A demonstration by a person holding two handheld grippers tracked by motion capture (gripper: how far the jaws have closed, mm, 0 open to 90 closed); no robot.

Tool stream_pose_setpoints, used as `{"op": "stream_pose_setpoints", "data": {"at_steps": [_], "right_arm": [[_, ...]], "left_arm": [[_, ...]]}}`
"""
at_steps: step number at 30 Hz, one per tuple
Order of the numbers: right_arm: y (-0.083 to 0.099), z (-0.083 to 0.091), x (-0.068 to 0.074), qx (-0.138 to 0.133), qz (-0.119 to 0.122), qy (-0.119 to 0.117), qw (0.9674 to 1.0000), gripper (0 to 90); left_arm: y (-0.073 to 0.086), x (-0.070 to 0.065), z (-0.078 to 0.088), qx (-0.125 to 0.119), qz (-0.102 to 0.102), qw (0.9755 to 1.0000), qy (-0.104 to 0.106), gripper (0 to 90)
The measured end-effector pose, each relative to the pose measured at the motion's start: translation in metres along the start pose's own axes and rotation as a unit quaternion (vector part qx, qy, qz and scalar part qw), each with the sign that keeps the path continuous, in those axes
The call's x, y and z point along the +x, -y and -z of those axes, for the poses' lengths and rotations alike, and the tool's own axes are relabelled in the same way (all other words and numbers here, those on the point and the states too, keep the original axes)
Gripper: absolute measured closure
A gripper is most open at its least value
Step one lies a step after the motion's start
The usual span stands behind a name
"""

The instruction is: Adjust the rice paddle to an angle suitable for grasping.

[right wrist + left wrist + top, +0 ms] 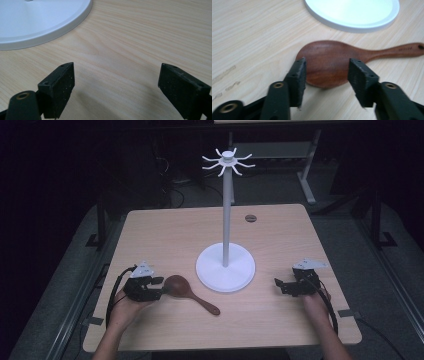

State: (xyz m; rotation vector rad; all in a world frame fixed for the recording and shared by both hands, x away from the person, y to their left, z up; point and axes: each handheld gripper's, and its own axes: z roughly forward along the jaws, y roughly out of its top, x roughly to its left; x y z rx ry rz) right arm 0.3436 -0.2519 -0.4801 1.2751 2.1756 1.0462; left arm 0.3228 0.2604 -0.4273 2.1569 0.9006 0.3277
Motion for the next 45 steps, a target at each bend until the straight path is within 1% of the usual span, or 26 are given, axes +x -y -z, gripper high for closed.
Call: {"op": "stream_pose_setpoints", "data": {"at_steps": [2,4,5,6,7,9,10,11,12,14,15,17,18,21,24,26,27,28,30,31,32,33,37,38,40,45], "right_arm": [[0.0,0.0,0.0,0.0,0.003,0.002,1.0,13.2],[0.0,0.0,0.0,0.0,0.005,0.001,1.0,13.2],[0.0,0.0,0.0,0.0,0.005,0.001,1.0,13.2],[0.0,0.0,0.0,0.0,0.004,0.001,1.0,13.2],[0.0,0.0,0.0,0.0,0.001,0.001,1.0,13.2],[0.0,0.0,0.0,0.0,-0.002,0.0,1.0,13.2],[0.0,0.0,0.0,-0.001,-0.002,0.0,1.0,13.2],[0.0,0.0,0.0,-0.001,-0.002,0.0,1.0,13.2],[0.0,0.0,0.0,-0.001,0.0,0.001,1.0,13.2],[0.0,0.0,0.0,-0.001,0.0,0.001,1.0,13.2],[0.0,0.0,0.001,-0.001,-0.001,0.001,1.0,13.2],[0.0,0.0,0.001,-0.001,-0.002,0.001,1.0,13.2],[0.0,0.0,0.0,0.0,-0.002,0.001,1.0,13.2],[0.0,0.0,0.0,0.0,-0.001,0.0,1.0,13.2],[0.0,0.0,0.001,0.0,0.001,0.001,1.0,13.2],[0.0,0.0,0.001,0.0,0.002,0.0,1.0,13.2],[0.0,-0.001,0.001,0.0,0.003,-0.001,1.0,13.2],[0.0,-0.001,0.001,0.001,0.003,-0.002,1.0,13.2],[0.0,-0.001,0.001,0.001,0.002,-0.002,1.0,13.2],[0.0,-0.001,0.001,0.001,0.002,-0.002,1.0,13.2],[0.0,-0.001,0.001,0.001,0.003,-0.001,1.0,13.2],[0.0,-0.001,0.001,0.001,0.003,-0.002,1.0,13.2],[0.0,-0.001,0.001,0.0,0.004,-0.003,1.0,13.2],[0.0,-0.001,0.001,0.001,0.003,-0.002,1.0,13.2],[0.0,-0.001,0.001,0.001,0.003,-0.003,1.0,13.2],[0.0,-0.001,0.0,0.0,0.002,-0.003,1.0,13.2]], "left_arm": [[-0.003,0.001,0.0,0.002,-0.003,1.0,0.002,59.6],[-0.007,0.003,-0.001,0.003,0.0,1.0,0.006,65.2],[-0.01,0.003,-0.002,0.003,-0.001,1.0,0.008,65.2],[-0.013,0.004,-0.004,0.004,-0.004,0.9999,0.01,68.2],[-0.018,0.004,-0.008,0.005,-0.004,0.9999,0.014,74.6],[-0.02,0.004,-0.009,0.006,-0.006,0.9999,0.015,80.1],[-0.026,0.005,-0.015,0.012,-0.009,0.9997,0.021,83.6],[-0.026,0.005,-0.015,0.012,-0.009,0.9997,0.021,86.0],[-0.03,0.005,-0.021,0.014,-0.015,0.9994,0.027,88.4],[-0.033,0.005,-0.024,0.018,-0.016,0.9994,0.026,89.4],[-0.034,0.004,-0.027,0.019,-0.012,0.9993,0.029,89.4],[-0.038,0.004,-0.034,0.023,-0.014,0.9991,0.033,89.6],[-0.041,0.004,-0.04,0.028,-0.016,0.9989,0.035,89.7],[-0.043,0.004,-0.045,0.03,-0.015,0.9987,0.037,89.6],[-0.046,0.003,-0.053,0.04,-0.025,0.9984,0.033,89.7],[-0.048,0.003,-0.061,0.037,-0.031,0.9984,0.031,89.6],[-0.048,0.003,-0.061,0.037,-0.031,0.9984,0.031,89.6],[-0.05,0.004,-0.067,0.045,-0.036,0.9979,0.031,89.7],[-0.05,0.005,-0.072,0.051,-0.036,0.9977,0.027,89.6],[-0.05,0.005,-0.072,0.051,-0.036,0.9977,0.027,89.7],[-0.049,0.006,-0.074,0.054,-0.033,0.9975,0.029,89.7],[-0.047,0.006,-0.076,0.052,-0.028,0.9979,0.028,89.7],[-0.044,0.009,-0.081,0.063,-0.033,0.9971,0.026,89.7],[-0.042,0.009,-0.083,0.068,-0.027,0.9969,0.028,89.6],[-0.041,0.01,-0.083,0.069,-0.021,0.9969,0.031,89.7],[-0.04,0.01,-0.081,0.071,-0.023,0.9968,0.028,89.7]]}}
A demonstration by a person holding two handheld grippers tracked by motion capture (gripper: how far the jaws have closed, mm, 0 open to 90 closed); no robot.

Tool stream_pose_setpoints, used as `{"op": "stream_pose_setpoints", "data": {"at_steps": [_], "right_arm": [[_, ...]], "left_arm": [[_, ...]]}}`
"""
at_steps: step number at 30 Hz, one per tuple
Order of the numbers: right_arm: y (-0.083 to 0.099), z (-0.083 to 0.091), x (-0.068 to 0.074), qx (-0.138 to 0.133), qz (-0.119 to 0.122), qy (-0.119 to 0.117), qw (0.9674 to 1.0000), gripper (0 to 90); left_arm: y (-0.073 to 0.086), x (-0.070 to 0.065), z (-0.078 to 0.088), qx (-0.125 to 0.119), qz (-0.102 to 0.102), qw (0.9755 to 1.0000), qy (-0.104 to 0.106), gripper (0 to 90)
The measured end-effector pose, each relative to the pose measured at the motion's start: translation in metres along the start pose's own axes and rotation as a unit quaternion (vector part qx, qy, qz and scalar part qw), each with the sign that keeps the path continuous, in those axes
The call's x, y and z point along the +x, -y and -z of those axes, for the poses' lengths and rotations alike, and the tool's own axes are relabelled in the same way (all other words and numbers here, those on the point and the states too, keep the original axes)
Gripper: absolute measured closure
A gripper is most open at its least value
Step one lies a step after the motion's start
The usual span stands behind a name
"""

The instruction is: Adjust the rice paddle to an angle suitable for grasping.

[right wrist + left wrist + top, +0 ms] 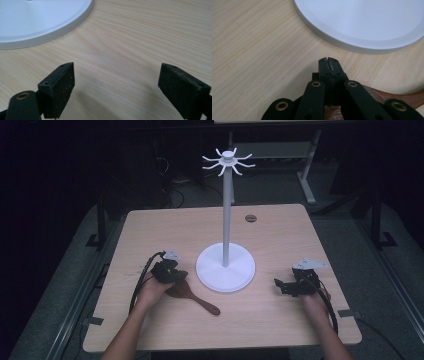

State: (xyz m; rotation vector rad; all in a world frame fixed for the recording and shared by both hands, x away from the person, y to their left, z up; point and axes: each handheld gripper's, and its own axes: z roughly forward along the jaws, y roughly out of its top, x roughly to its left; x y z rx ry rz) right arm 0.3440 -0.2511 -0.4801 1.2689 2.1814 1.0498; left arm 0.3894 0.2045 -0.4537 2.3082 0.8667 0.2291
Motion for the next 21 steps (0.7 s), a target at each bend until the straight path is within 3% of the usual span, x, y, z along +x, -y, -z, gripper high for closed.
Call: {"op": "stream_pose_setpoints", "data": {"at_steps": [12,21], "right_arm": [[0.0,0.0,0.0,0.0,0.002,0.0,1.0,13.2],[0.0,0.0,0.0,0.0,0.002,0.0,1.0,13.2]], "left_arm": [[0.016,-0.003,0.015,0.017,0.003,0.9999,0.003,89.7],[0.028,-0.012,0.027,0.015,0.014,0.9998,0.007,89.7]]}}
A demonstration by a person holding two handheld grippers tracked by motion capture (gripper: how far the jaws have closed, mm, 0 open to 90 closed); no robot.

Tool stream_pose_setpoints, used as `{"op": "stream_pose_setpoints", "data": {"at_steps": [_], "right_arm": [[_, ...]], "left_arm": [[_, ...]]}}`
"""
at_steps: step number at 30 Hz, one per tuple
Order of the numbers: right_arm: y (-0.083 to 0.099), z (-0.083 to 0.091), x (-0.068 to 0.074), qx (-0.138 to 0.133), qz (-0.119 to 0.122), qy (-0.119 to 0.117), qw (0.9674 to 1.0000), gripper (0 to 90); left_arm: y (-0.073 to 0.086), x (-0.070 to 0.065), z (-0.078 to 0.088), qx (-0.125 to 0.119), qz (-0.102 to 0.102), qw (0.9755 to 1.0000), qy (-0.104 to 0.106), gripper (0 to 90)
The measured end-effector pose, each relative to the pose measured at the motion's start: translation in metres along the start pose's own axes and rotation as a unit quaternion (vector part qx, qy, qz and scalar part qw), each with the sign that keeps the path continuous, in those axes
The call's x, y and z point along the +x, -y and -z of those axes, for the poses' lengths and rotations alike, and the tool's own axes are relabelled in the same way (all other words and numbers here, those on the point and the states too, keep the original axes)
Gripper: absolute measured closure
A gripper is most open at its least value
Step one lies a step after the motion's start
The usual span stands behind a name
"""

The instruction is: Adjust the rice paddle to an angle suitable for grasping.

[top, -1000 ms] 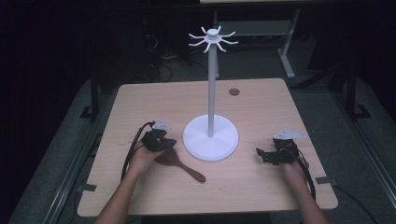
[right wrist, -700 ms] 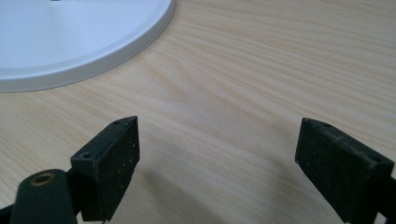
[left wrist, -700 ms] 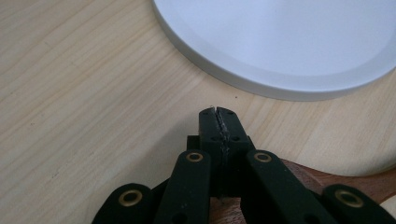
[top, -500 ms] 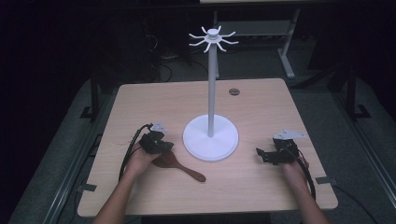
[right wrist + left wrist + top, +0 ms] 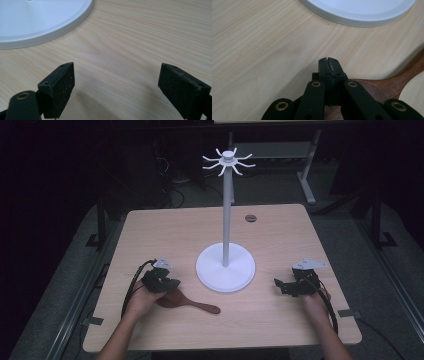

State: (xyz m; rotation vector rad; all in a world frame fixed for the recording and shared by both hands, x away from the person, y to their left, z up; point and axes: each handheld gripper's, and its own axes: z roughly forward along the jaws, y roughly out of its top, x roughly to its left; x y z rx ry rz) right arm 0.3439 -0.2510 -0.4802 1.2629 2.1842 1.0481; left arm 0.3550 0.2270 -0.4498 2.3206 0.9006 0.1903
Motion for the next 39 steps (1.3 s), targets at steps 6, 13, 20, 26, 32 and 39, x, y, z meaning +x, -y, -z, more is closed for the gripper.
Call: {"op": "stream_pose_setpoints", "data": {"at_steps": [6,13,20,26,32,39], "right_arm": [[0.0,0.0,0.0,0.0,0.0,0.0,1.0,13.2],[0.0,0.0,0.0,0.001,0.0,0.001,1.0,13.2],[0.0,0.0,0.0,0.001,0.001,0.0,1.0,13.2],[0.0,0.0,0.0,0.0,0.002,0.001,1.0,13.2],[0.0,0.0,0.001,0.002,0.002,0.002,1.0,13.2],[0.0,0.0,0.001,0.001,0.002,0.002,1.0,13.2]], "left_arm": [[0.009,-0.004,0.006,0.003,0.006,1.0,0.006,89.7],[0.017,-0.009,0.013,0.007,0.0,1.0,0.006,89.7],[0.028,-0.015,0.022,0.007,0.005,0.9999,0.007,89.7],[0.037,-0.02,0.029,0.005,0.013,0.9999,0.008,89.7],[0.049,-0.027,0.036,0.003,0.022,0.9997,0.007,89.7],[0.049,-0.029,0.041,-0.007,0.021,0.9997,0.003,89.7]]}}
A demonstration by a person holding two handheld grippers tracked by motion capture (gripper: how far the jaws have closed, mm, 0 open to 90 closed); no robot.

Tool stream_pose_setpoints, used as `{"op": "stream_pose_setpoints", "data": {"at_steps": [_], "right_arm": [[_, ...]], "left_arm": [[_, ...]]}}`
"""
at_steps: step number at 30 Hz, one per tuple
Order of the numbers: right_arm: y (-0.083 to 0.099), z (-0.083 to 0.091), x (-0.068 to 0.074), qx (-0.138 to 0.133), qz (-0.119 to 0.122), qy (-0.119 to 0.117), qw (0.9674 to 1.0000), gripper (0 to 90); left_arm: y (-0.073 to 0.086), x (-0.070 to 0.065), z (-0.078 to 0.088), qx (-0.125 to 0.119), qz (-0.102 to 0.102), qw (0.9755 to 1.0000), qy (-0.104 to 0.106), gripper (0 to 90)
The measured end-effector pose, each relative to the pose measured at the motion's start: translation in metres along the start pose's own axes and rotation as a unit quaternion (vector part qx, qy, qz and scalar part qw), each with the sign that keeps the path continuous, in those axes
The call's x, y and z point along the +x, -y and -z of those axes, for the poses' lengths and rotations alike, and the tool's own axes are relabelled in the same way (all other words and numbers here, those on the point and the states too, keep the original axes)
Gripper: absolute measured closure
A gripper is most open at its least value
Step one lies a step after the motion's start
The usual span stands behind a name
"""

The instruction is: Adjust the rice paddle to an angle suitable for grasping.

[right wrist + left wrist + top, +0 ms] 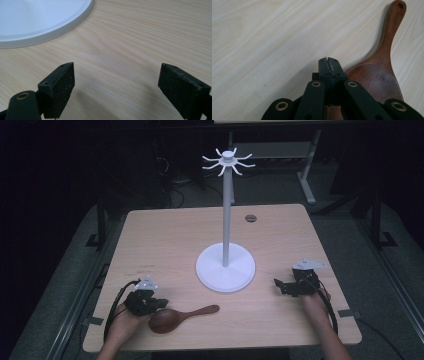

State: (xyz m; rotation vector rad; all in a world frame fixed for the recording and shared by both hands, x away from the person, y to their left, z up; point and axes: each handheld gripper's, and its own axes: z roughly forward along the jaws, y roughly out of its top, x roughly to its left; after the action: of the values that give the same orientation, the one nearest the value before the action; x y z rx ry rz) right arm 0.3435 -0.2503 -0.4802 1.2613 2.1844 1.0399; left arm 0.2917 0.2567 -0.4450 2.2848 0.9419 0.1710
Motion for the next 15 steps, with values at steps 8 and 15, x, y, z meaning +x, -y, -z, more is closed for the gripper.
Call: {"op": "stream_pose_setpoints", "data": {"at_steps": [8,15], "right_arm": [[0.0,0.0,-0.001,-0.001,-0.003,-0.001,1.0,13.2],[0.0,0.0,-0.001,-0.001,-0.003,-0.001,1.0,13.2]], "left_arm": [[-0.02,-0.017,-0.007,-0.014,-0.033,0.9989,0.031,89.7],[-0.04,-0.036,-0.025,-0.007,-0.062,0.9965,0.055,89.8]]}}
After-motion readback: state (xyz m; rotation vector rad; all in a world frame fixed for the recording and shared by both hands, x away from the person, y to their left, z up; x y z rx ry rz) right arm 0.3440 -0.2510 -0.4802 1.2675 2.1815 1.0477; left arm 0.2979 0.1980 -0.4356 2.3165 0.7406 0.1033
